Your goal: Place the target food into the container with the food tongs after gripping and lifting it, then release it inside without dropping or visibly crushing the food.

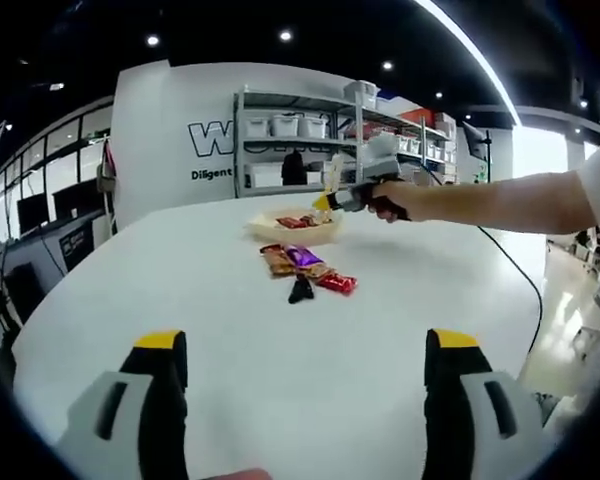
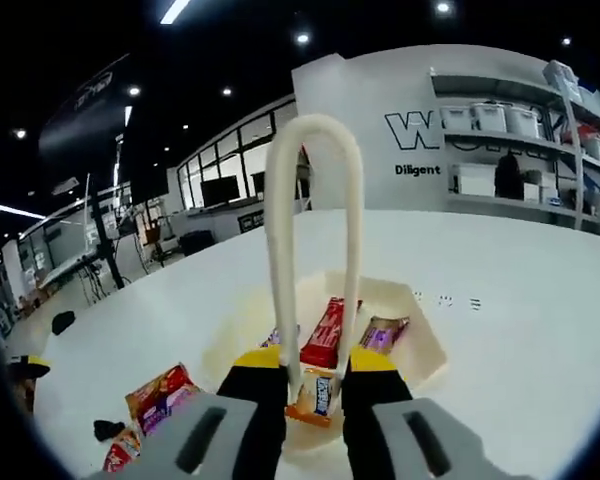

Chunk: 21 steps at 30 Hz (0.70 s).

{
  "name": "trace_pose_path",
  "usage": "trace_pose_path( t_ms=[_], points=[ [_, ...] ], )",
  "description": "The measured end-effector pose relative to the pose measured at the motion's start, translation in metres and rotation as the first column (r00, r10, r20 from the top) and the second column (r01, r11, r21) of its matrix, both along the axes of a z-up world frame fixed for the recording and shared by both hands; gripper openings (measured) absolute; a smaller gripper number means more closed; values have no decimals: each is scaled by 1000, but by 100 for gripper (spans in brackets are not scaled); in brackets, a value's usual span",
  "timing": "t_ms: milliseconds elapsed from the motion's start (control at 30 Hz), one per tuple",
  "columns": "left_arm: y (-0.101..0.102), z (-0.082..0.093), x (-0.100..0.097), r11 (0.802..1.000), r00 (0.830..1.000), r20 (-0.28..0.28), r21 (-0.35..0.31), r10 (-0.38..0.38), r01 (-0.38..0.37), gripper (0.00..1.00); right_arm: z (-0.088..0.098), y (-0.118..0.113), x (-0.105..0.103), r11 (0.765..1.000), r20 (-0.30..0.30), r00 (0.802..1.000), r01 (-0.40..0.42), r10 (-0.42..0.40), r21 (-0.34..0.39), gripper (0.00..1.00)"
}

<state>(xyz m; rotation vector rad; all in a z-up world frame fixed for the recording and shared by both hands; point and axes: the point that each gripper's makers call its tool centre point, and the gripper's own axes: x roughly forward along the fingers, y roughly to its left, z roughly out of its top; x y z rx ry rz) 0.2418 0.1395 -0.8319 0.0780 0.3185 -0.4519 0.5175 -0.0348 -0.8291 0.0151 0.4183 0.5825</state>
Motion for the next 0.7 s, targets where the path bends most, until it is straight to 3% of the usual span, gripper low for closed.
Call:
trace_pose_path(
  t_ms=[367, 700],
  points=[
    [-1, -10, 9, 1000, 1000, -29, 3, -3, 3, 97, -10, -4, 24, 1000, 8, 1000, 8, -8, -25, 14],
    [-2, -15, 12, 1000, 999, -41, -8, -1, 1, 96, -8, -8, 22, 999, 14, 1000, 27, -27, -18, 16]
  ],
)
